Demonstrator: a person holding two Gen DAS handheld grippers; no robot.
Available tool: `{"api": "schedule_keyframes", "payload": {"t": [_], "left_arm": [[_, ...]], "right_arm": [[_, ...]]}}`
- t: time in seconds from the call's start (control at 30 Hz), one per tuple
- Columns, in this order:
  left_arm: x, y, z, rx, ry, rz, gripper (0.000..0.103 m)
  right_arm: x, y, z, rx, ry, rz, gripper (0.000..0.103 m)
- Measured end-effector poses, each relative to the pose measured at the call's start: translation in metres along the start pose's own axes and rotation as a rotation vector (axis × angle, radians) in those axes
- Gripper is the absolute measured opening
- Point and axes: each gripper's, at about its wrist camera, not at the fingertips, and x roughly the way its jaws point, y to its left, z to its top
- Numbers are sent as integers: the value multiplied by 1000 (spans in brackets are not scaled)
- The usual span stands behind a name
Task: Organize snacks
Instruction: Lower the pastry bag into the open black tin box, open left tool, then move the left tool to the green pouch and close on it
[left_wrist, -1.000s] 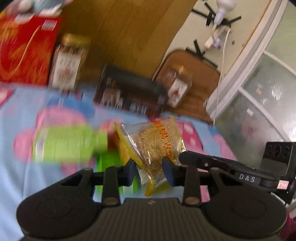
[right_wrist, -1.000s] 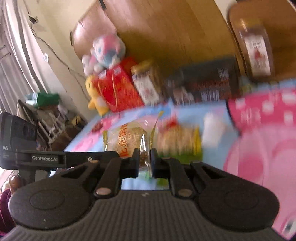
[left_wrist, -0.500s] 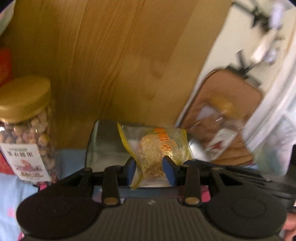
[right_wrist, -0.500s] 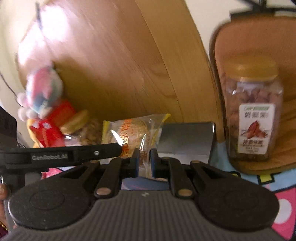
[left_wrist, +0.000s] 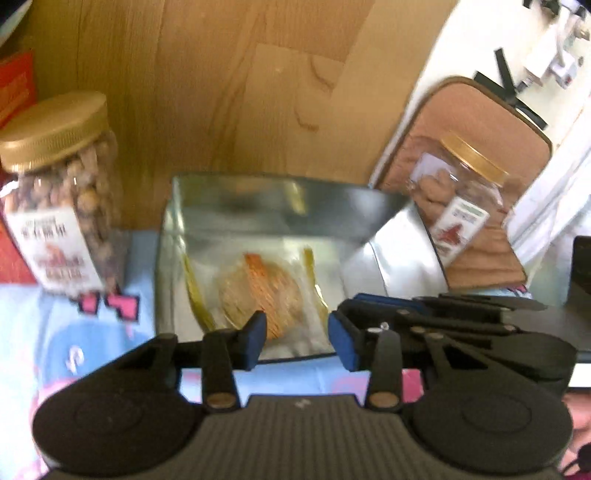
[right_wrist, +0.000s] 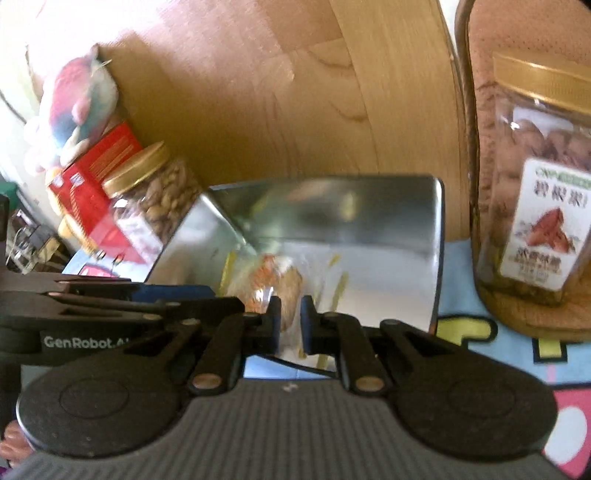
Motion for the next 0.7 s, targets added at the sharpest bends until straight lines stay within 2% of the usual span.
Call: {"api": "schedule_keyframes", "payload": {"t": [0.13,0.23,0.37,0.43,0.5,0.57,0.63,0.7], "left_arm": [[-17,-12,-13,47,-25,-1,40],[-34,-11,-9,66,-118,32,42],[-68,11,-11,35,-206,19,43],[-81,24,-15,24,-238,25,47],[-89,39,-23,11,-250,40,47],[-94,53,-33,-4,-244,41,47],[-99,65,-48,-16,-237,32,47],[-106,78,-63,-21,-236,28,48]], "right_arm": [[-22,5,-14,-23,15,5,15],[-39,13,-13,-67,-60,-34,16],[-61,27,-12,-132,-143,15,17],[-67,40,-14,-219,-164,22,22],[-64,53,-14,-296,-155,36,41],[-52,71,-14,-415,-135,24,52],[-36,85,-17,-564,-96,-34,54],[-14,91,-18,-654,-25,-89,53]]}}
